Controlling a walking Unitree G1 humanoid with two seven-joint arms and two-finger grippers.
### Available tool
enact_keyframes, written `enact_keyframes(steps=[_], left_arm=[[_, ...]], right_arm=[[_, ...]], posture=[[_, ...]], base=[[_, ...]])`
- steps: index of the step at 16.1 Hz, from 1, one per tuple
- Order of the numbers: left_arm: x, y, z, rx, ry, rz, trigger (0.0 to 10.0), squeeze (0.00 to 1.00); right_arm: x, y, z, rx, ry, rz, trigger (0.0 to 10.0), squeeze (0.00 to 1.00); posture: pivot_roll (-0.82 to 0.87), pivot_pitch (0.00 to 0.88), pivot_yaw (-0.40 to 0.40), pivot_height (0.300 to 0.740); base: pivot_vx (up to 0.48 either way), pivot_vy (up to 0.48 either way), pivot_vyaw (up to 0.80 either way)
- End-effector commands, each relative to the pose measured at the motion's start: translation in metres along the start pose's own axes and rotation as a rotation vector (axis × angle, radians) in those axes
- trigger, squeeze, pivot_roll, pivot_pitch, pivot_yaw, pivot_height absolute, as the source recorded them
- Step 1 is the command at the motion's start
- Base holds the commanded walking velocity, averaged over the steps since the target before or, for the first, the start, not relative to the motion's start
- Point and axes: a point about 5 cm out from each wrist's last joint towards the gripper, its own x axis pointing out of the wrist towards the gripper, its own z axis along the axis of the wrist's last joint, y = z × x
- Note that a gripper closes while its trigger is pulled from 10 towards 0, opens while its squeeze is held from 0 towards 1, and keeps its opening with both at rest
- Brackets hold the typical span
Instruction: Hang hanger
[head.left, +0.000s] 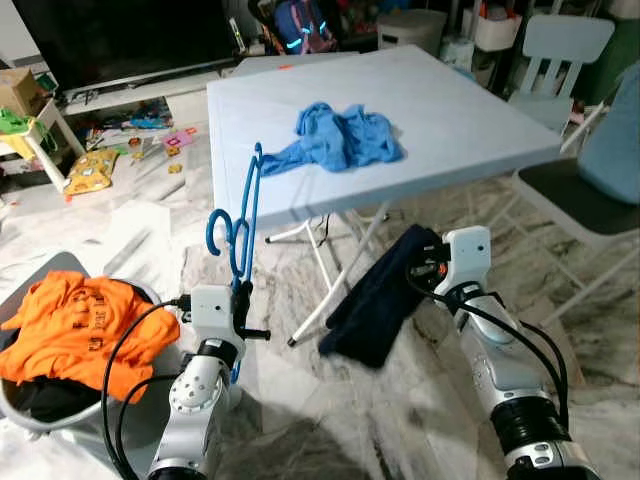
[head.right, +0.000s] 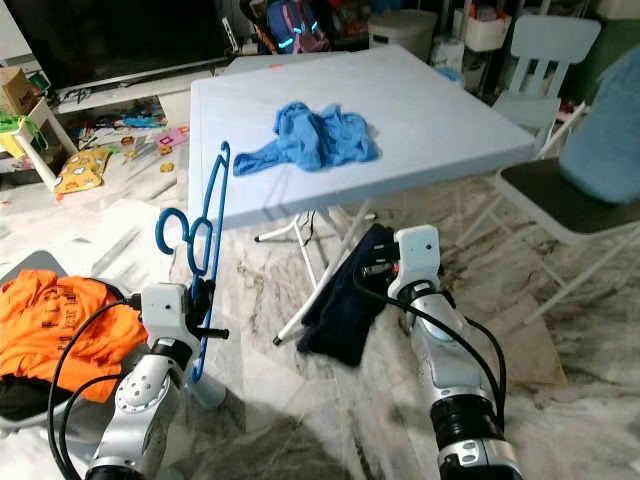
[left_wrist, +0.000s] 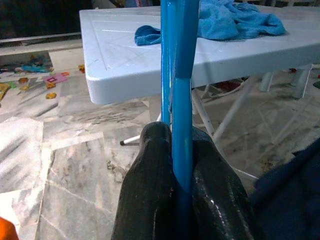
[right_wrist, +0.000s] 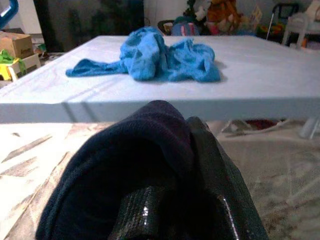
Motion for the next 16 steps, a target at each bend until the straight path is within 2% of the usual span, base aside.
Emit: enact_keyframes(steps=[1, 2, 5, 7, 13, 16], left_arm=[[0.002, 0.005, 0.009, -0.002, -0.028, 0.023, 10.0, 0.0], [0.004, 0.005, 0.012, -0.008, -0.037, 0.027, 10.0, 0.0], [0.006, 0.005, 0.013, -0.01, -0.04, 0.025, 10.0, 0.0], [0.006, 0.004, 0.012, -0.014, -0.036, 0.023, 10.0, 0.0], [0.01, 0.004, 0.021, -0.029, -0.06, 0.044, 10.0, 0.0], [0.013, 0.004, 0.027, -0.027, -0.078, 0.054, 10.0, 0.0]], right_arm=[[0.007, 0.006, 0.014, -0.008, -0.047, 0.021, 10.0, 0.0], [0.008, 0.008, 0.015, 0.007, -0.049, 0.033, 10.0, 0.0], [0.009, 0.011, 0.015, -0.07, -0.033, 0.039, 10.0, 0.0], [0.008, 0.008, 0.017, -0.024, -0.043, 0.04, 10.0, 0.0], [0.01, 0.011, 0.029, -0.066, -0.095, 0.072, 10.0, 0.0], [0.013, 0.015, 0.035, -0.072, -0.113, 0.083, 10.0, 0.0]], posture=[[-0.09, 0.0, 0.075, 0.74], [-0.08, 0.0, 0.074, 0.74], [-0.09, 0.0, 0.076, 0.74], [-0.09, 0.0, 0.075, 0.74], [-0.09, 0.0, 0.072, 0.74], [-0.09, 0.0, 0.07, 0.74]], base=[[0.394, 0.0, 0.0], [0.398, 0.0, 0.0], [0.394, 0.0, 0.0], [0.403, 0.0, 0.0], [0.413, 0.0, 0.0], [0.412, 0.0, 0.8]])
